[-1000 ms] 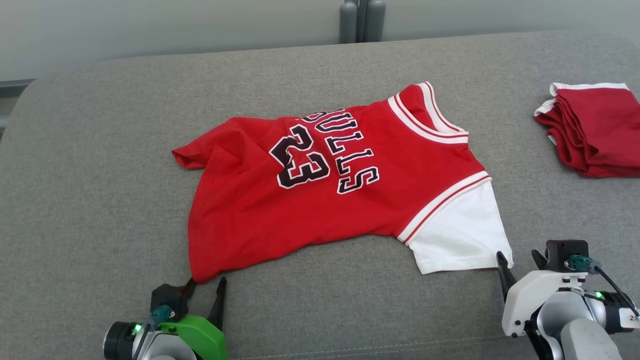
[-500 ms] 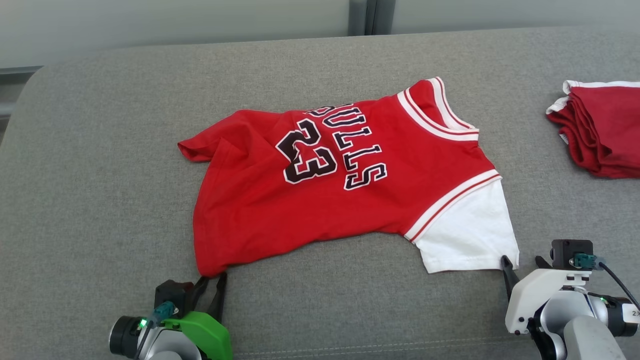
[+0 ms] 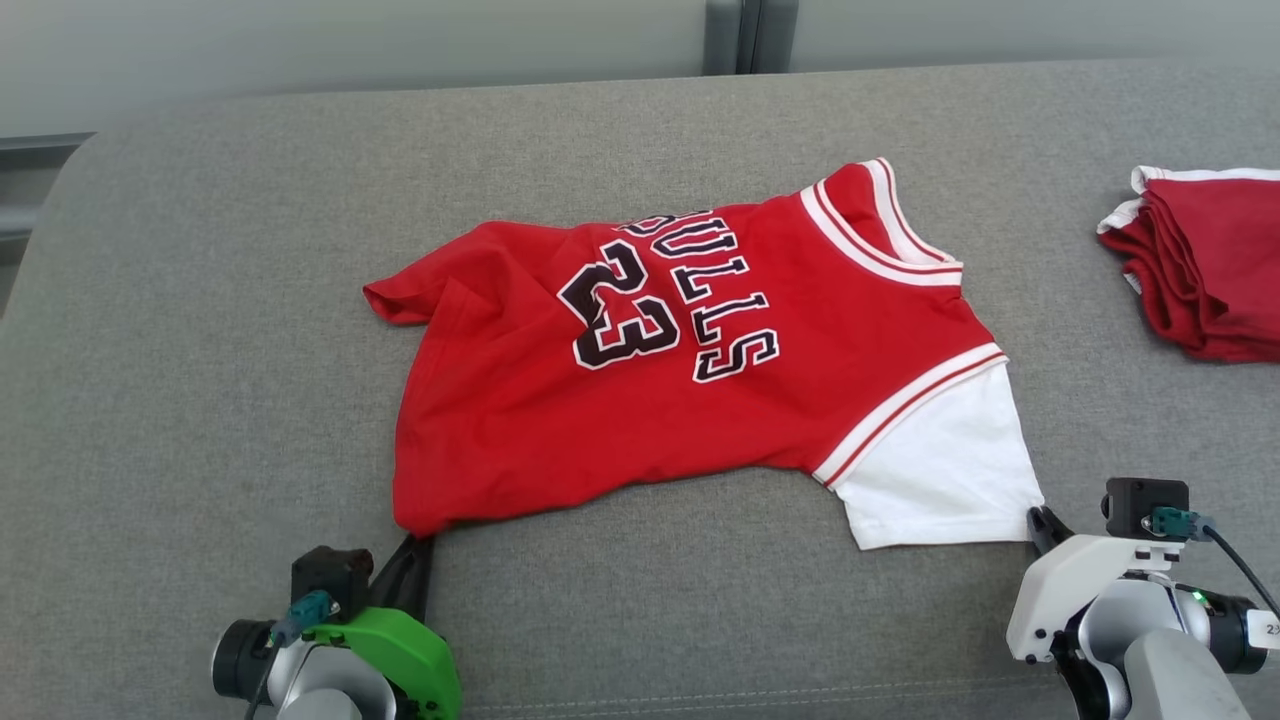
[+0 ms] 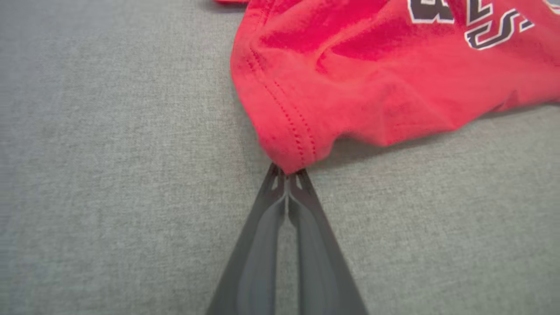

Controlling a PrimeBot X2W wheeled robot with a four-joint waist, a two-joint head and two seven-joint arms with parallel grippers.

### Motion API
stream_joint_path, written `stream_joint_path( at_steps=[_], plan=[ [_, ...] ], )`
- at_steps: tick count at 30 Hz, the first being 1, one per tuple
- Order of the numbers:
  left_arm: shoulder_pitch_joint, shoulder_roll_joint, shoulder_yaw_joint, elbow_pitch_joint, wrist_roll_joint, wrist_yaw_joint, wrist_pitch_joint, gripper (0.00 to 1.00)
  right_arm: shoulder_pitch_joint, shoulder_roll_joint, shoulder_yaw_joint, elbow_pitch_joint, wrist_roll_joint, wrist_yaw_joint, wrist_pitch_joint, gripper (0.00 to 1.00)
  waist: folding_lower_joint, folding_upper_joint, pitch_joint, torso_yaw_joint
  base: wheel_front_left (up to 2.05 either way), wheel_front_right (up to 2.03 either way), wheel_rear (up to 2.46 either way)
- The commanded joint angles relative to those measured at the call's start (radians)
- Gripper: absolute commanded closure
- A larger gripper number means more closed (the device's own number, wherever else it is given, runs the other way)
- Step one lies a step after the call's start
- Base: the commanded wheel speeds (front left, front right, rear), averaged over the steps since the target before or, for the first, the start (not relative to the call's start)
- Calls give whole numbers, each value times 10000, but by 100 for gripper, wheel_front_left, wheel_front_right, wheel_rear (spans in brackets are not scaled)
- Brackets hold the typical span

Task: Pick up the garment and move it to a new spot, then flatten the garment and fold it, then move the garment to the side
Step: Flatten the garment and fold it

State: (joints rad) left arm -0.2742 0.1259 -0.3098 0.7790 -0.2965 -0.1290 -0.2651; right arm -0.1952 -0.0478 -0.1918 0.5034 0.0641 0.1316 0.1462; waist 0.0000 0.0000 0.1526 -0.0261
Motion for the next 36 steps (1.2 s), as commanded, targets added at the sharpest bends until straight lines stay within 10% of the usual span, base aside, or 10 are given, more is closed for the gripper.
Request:
stream_joint_path(
  at_steps=[1,22,36],
  plan=[
    [150,75,130,-279,-173,-22,4,100,-16,-39,-65,12,203,-20,-179,100,0,0,-115,3,0,0,0],
    [-589,1285,433,-4425,-1111,40,1614,100,-1301,-33,-125,-1884,2115,-17,376,100,0,0,-580,-8,0,0,0],
    [-4802,2186,-73,-4361,-1619,-21,3159,100,-5980,-569,1736,-1827,1883,-12,1447,100,0,0,2376,-732,0,0,0]
  ],
)
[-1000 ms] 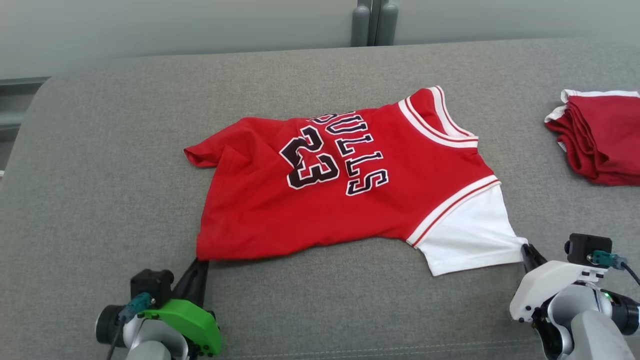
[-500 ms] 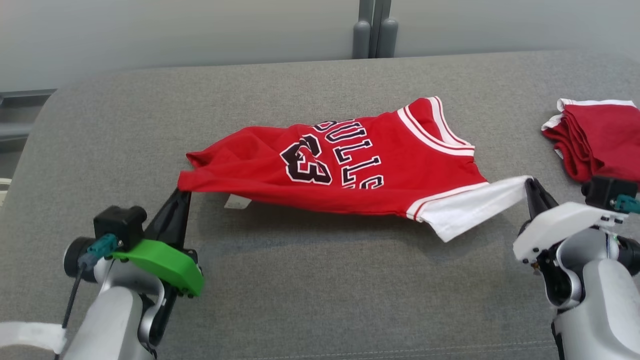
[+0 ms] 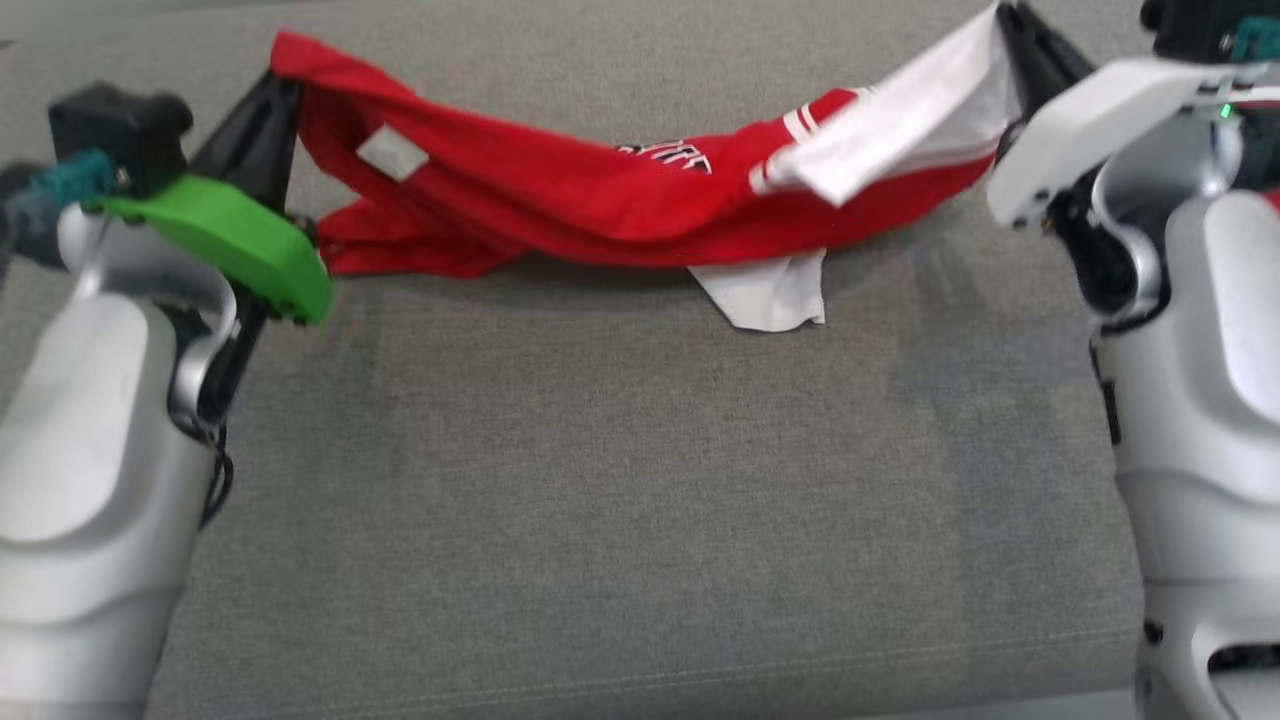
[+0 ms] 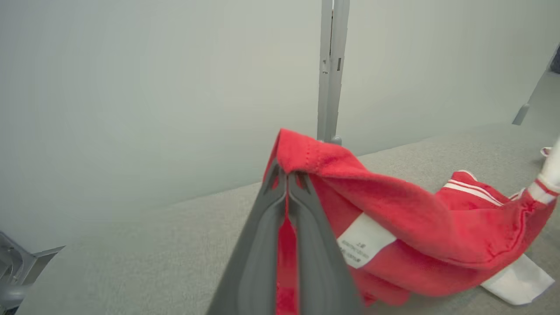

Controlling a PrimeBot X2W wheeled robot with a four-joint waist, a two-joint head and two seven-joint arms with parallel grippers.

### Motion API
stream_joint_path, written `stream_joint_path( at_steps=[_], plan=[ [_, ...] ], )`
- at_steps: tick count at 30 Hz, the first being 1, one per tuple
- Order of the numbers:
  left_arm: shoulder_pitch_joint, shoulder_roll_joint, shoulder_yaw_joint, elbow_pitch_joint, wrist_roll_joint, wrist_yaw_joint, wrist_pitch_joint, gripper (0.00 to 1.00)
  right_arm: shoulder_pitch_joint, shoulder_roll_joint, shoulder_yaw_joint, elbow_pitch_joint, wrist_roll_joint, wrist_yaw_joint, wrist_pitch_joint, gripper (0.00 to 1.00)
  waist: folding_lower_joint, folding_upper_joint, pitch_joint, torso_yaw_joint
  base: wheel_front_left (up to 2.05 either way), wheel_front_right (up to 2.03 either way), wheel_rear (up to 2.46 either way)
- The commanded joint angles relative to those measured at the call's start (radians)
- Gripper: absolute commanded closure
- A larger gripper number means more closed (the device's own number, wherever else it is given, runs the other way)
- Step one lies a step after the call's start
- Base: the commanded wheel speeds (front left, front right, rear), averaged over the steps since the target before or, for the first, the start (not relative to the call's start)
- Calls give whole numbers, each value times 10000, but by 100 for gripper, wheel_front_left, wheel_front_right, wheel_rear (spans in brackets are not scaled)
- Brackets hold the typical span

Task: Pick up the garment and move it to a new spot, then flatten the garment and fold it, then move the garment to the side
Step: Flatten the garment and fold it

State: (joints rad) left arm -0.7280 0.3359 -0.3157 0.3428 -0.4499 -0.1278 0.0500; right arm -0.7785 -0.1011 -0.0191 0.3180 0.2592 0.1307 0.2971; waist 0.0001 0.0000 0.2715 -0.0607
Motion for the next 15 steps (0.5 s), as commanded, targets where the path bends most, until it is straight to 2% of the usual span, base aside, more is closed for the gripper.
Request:
stream_joint_path(
  at_steps=[1,7,12,15],
  plan=[
    [-726,175,-131,6,-260,-35,73,100,-665,-133,119,170,-75,-2,-87,100,-1,0,1447,-436,0,0,0],
    [-3413,790,-804,-41,-1071,-32,236,100,-3734,-515,697,1332,-599,-2,-601,100,-1,0,2851,-774,0,0,0],
    [-5533,949,-1002,181,-1638,-33,102,100,-6027,-227,133,2412,-1148,-2,-1566,100,-1,0,3494,-783,0,0,0],
    [-6721,915,-793,493,-1736,-32,-233,100,-7183,-140,-373,2856,-1774,-4,-2244,100,-1,0,3786,-764,0,0,0]
  ],
)
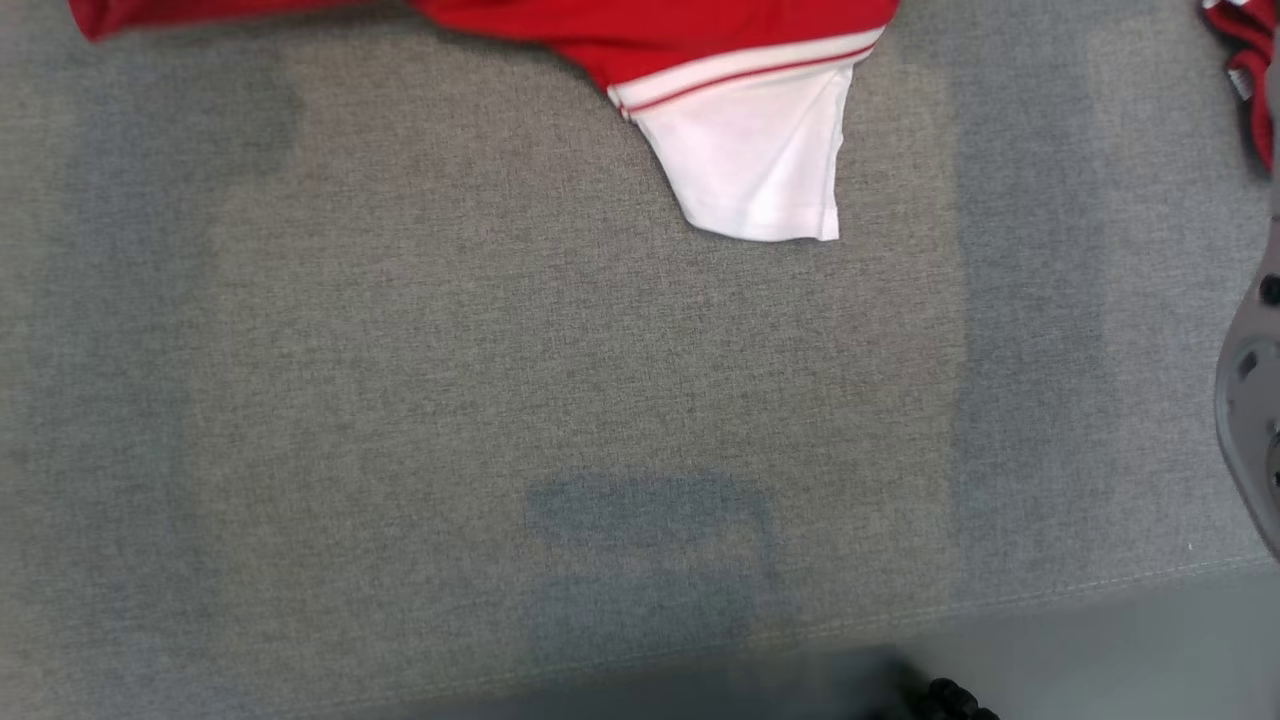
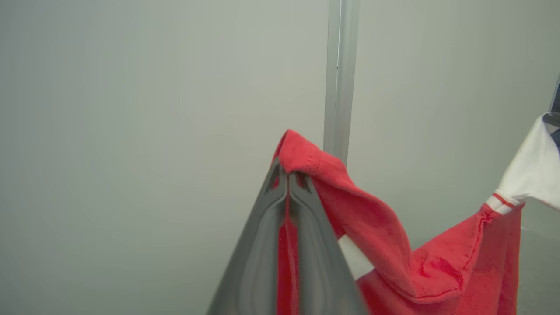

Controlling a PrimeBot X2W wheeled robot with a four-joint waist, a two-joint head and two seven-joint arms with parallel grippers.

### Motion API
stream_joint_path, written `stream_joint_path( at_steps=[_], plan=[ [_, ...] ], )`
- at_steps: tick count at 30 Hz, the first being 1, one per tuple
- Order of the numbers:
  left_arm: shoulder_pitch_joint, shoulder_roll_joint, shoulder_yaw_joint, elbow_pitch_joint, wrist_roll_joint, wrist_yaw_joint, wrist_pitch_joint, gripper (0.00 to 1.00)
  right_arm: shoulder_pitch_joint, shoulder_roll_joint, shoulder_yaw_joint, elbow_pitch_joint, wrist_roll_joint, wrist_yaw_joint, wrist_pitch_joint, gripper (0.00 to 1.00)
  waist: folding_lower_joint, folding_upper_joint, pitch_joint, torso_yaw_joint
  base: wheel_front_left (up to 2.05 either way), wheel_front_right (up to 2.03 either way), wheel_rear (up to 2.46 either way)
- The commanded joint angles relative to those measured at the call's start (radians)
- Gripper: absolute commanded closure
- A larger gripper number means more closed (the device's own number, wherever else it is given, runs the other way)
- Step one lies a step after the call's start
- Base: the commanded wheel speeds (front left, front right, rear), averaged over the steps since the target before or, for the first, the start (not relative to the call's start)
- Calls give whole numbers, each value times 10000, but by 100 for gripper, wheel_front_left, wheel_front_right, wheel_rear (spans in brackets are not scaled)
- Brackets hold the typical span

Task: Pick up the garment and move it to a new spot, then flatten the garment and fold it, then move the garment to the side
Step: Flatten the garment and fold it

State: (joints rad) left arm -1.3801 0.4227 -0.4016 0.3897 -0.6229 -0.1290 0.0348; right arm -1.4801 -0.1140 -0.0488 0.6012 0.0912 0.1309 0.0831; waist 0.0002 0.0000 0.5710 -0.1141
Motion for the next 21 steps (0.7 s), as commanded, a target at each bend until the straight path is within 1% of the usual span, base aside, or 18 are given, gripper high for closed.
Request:
stream_joint_path(
  at_steps=[1,6,7,10,13,17,21],
  plan=[
    [-500,-27,157,180,-35,-21,-266,100,-469,24,-292,187,-353,-6,-342,100,-2,0,829,-202,0,0,0],
    [-1682,-216,529,813,92,121,-1199,100,-1891,161,-1469,818,-1820,-6,-1435,100,-2,0,709,-62,0,0,0],
    [-1682,-216,529,813,92,121,-1199,100,-1891,161,-1469,818,-1820,-6,-1435,100,-2,0,709,-62,0,0,0],
    [-2113,-442,774,1263,-24,173,-1817,100,-2475,273,-2120,1111,-2705,-6,-1920,100,-2,0,535,53,0,0,0],
    [-2322,-678,968,1675,-96,248,-2399,100,-3009,372,-2703,1356,-3336,-6,-2460,100,-2,0,163,129,0,0,0],
    [-2492,-980,1269,2002,-263,296,-2784,100,-3517,510,-3256,1485,-4130,-6,-3025,100,-2,0,-144,246,0,0,0],
    [-2302,-1157,1409,2236,-433,216,-2917,100,-3924,598,-3581,1719,-4467,-6,-3258,100,-2,0,-55,352,0,0,0]
  ],
)
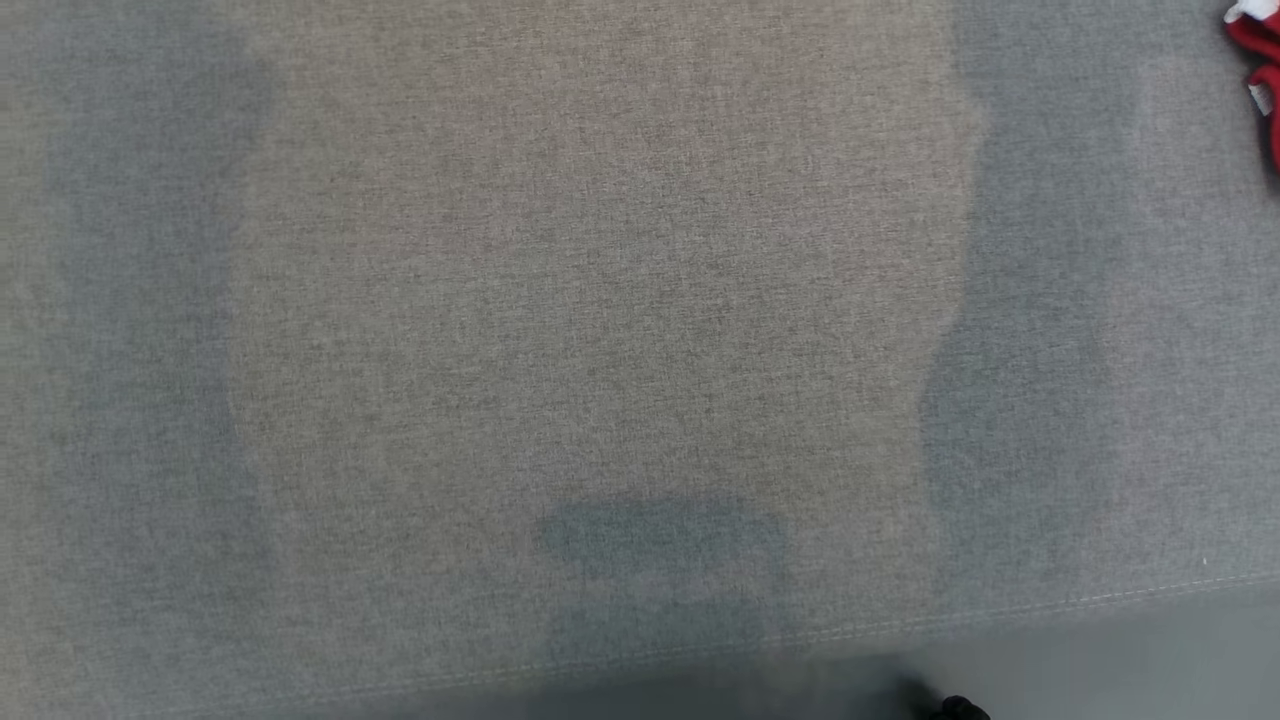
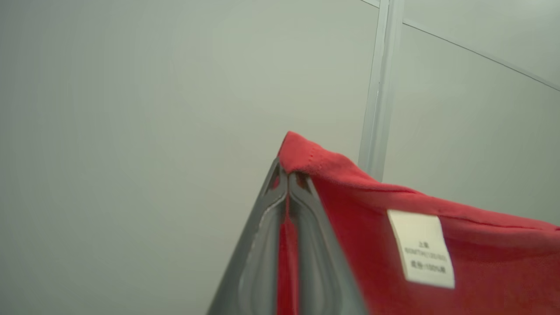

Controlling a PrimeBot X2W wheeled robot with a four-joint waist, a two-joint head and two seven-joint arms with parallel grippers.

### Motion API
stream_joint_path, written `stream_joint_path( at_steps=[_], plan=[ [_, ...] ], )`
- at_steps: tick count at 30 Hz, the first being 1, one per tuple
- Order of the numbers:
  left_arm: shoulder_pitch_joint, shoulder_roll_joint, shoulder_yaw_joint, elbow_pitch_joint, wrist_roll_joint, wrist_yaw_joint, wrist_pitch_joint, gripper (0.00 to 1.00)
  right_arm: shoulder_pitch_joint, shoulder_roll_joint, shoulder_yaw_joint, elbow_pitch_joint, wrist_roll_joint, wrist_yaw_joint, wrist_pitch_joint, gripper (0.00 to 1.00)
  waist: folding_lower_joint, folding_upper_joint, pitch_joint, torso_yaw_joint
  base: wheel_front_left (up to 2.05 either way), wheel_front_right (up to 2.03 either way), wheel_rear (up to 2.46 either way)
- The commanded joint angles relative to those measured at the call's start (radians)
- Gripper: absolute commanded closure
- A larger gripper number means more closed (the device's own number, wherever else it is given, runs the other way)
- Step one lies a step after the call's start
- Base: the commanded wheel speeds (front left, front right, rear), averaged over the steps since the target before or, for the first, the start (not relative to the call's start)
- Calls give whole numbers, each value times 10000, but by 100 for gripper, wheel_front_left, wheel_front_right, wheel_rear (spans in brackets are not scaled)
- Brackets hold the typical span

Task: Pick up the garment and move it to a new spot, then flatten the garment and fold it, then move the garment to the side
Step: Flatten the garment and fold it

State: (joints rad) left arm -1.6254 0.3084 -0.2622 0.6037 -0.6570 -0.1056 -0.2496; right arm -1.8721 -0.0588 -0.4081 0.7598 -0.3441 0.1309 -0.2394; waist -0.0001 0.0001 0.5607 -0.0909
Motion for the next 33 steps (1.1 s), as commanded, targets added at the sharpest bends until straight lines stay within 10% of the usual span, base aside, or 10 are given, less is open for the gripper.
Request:
stream_joint_path(
  at_steps=[1,13,22,33],
  plan=[
    [323,-37,-23,183,-126,-55,-54,100,25,56,59,308,-208,-4,-40,100,1,-1,121,151,0,0,0],
    [3206,188,-845,264,-577,-251,-147,100,1847,-259,1251,1979,397,-7,336,100,1,-1,237,381,0,0,0],
    [6267,325,-1556,-110,-1496,-262,694,100,4240,-521,3265,2937,3589,-9,2133,100,1,-1,-1240,394,0,0,0],
    [9576,891,-2422,-1016,-1800,303,2490,100,8417,-2374,5986,-126,7475,-6,6021,100,1,-1,-3181,370,0,0,0]
  ],
)
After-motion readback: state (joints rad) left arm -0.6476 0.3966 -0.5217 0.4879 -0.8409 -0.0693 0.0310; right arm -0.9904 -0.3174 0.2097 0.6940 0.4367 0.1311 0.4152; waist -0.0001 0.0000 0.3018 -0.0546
